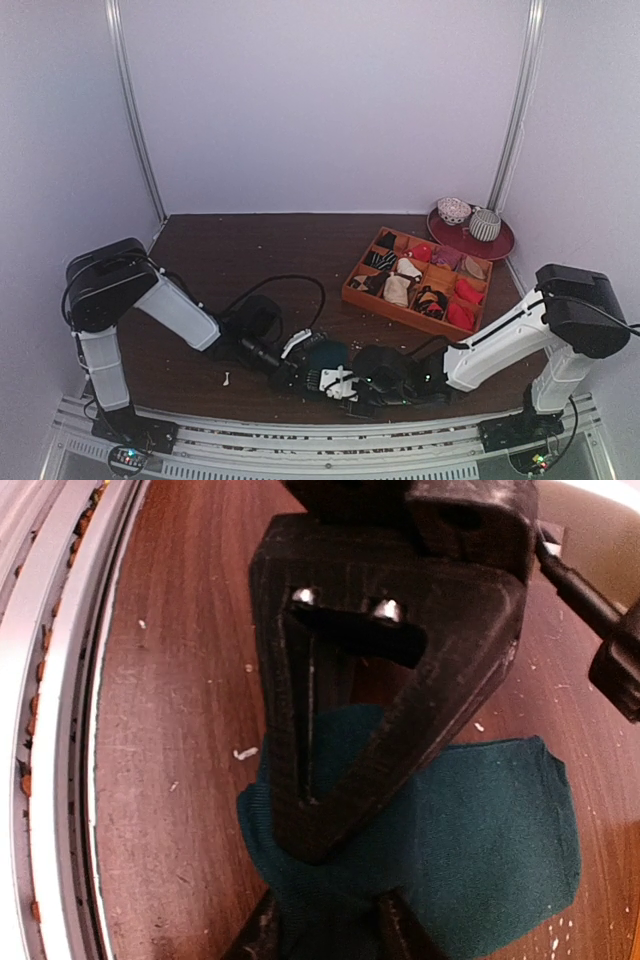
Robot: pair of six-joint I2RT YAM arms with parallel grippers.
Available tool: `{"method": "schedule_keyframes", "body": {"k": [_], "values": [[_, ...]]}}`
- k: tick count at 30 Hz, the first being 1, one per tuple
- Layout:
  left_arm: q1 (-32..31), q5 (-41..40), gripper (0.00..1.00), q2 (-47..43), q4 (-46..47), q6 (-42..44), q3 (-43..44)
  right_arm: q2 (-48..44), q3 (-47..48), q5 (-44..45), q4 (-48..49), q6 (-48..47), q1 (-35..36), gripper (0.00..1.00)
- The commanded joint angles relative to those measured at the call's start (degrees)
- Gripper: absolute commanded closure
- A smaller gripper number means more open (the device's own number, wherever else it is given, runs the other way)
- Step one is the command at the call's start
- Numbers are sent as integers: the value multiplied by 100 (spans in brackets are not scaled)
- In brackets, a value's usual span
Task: Roll the socks
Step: Roll a pair of socks at the center of the board.
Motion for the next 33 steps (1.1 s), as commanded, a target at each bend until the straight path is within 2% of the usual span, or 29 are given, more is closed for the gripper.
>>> {"method": "schedule_keyframes", "body": {"k": [1, 4, 7, 12, 16, 19, 24, 33], "values": [[-27, -1092, 70, -3, -1129, 367, -379, 425, 221, -347, -807, 485, 10, 77], [-18, -1686, 52, -626, -1067, 644, -535, 331, 56, -681, -788, 835, -21, 79], [-18, -2184, 43, -1354, -960, 980, -648, 143, -96, -1301, -730, 1226, -214, 80], [-18, -2747, 40, -2662, 31, 1403, -1344, 140, -87, -3146, -651, 1981, -847, 79], [-185, -2736, 39, -3270, 1592, 1463, -2123, 694, 45, -4411, -603, 2780, -1379, 79], [-383, -2765, 37, -3180, 1696, 1590, -2090, 1145, 270, -4678, -853, 3081, -1616, 79], [-843, -2769, 36, -2418, 1863, 1745, -1902, 1402, 592, -4632, -1297, 3089, -1761, 79], [-994, -2626, 35, -1779, 1815, 1843, -1850, 1498, 549, -4768, -1306, 3184, -1914, 79]]}}
